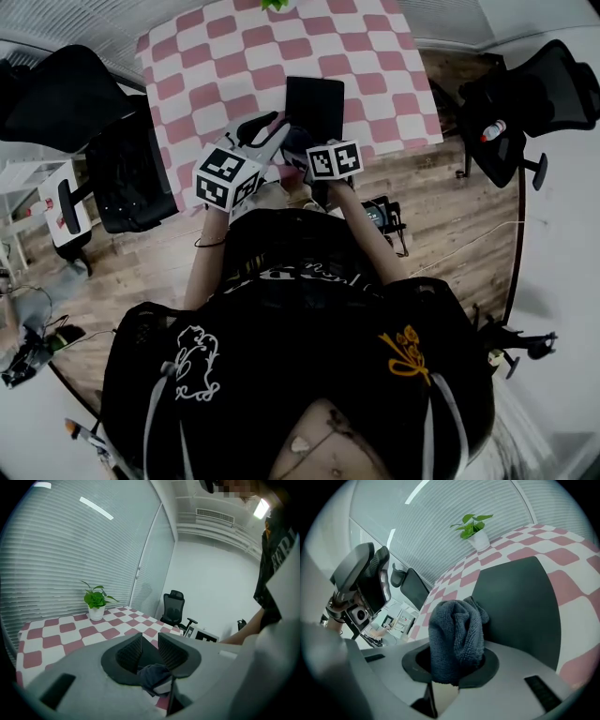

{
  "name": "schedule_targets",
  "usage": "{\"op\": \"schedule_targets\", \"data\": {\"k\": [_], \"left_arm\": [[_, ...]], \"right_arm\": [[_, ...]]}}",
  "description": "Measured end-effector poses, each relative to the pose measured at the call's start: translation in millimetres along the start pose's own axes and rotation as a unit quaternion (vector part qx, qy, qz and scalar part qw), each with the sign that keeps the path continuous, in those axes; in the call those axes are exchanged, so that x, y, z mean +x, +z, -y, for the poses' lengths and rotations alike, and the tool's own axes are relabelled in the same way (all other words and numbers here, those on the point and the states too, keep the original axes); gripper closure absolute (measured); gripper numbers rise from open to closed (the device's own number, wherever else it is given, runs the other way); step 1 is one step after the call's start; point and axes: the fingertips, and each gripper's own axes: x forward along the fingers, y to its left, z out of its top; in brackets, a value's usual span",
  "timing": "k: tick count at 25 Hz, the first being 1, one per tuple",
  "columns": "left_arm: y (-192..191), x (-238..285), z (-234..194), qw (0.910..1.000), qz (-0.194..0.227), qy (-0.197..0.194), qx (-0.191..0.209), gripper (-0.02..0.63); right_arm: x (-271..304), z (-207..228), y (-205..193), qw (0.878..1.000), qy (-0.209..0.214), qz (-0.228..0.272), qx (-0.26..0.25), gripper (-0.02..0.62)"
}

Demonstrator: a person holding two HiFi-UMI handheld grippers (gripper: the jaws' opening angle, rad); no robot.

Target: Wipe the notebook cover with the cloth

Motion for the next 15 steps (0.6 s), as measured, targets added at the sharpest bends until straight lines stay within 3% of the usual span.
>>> {"op": "schedule_targets", "data": {"k": [15], "left_arm": [[3.3, 25.2, 34.9, 0.9993, -0.007, -0.034, 0.013, 0.492]], "right_arm": [[-54.2, 48.3, -10.6, 0.996, -0.037, 0.056, 0.061, 0.523]]}}
